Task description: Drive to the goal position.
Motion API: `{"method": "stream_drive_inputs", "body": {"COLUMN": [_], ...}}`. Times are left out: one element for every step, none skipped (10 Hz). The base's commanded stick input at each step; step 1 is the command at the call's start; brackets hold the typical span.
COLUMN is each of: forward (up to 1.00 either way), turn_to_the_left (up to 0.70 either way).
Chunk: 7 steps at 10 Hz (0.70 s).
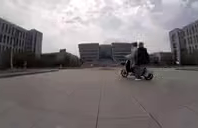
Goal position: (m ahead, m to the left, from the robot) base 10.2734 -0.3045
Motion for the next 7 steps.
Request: {"method": "stream_drive_inputs", "body": {"forward": [0.7,0.7,0.7,0.7,0.7,0.7,0.7], "turn_to_the_left": [0.0,0.0,0.0,0.0,0.0,0.0,0.0]}}
